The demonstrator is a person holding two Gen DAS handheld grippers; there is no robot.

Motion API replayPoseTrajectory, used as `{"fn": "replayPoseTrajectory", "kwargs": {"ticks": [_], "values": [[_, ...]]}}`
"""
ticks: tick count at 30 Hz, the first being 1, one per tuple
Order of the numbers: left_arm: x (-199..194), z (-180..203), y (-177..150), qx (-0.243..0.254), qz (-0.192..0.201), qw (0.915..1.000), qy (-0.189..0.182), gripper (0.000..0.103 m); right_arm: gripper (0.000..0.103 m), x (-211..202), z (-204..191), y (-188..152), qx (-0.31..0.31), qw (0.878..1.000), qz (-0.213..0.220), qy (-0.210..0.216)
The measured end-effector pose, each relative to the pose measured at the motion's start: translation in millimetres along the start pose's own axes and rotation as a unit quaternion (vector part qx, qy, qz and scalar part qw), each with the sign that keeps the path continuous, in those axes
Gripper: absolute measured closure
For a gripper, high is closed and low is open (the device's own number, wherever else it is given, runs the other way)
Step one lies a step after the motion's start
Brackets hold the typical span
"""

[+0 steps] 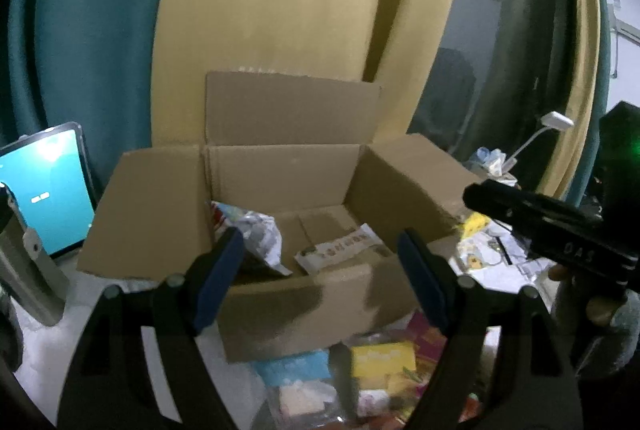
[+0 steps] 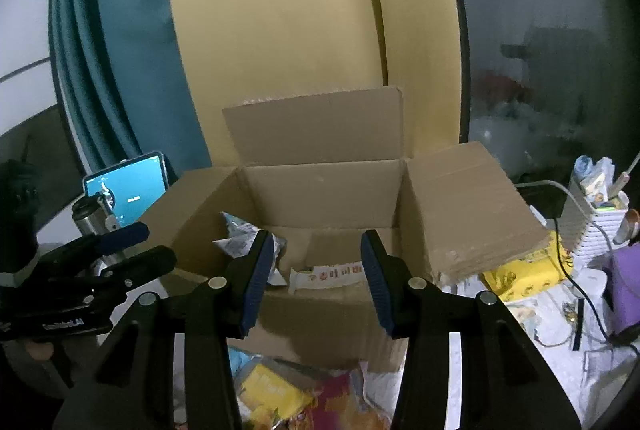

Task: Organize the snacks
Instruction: 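Carry both packets into the cardboard box and open both tools, then move both tools back down to the snack pile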

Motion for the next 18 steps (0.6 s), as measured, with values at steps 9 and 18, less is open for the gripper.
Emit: {"fn": "replayPoseTrajectory", "kwargs": {"ticks": [9,18], "values": [[-34,23,-6,0.005,0.012,0.9999,-0.010,0.022,0.055,-40,-6,-11,-0.001,1.000,0.015,-0.004],[-67,50,-21,0.009,0.016,0.9995,-0.025,0.022,0.055,-77,-3,-29,0.000,1.000,0.021,-0.016]]}}
Point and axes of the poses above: each gripper's, at about its wrist camera, not at the fingertips, and x roughly the way its jaws point, z to its right, y to its top, the point moved 4 cm from there along x, roughly the way its jaws point, and after that the axes turned 13 degrees about x, right-handed, at the moved point
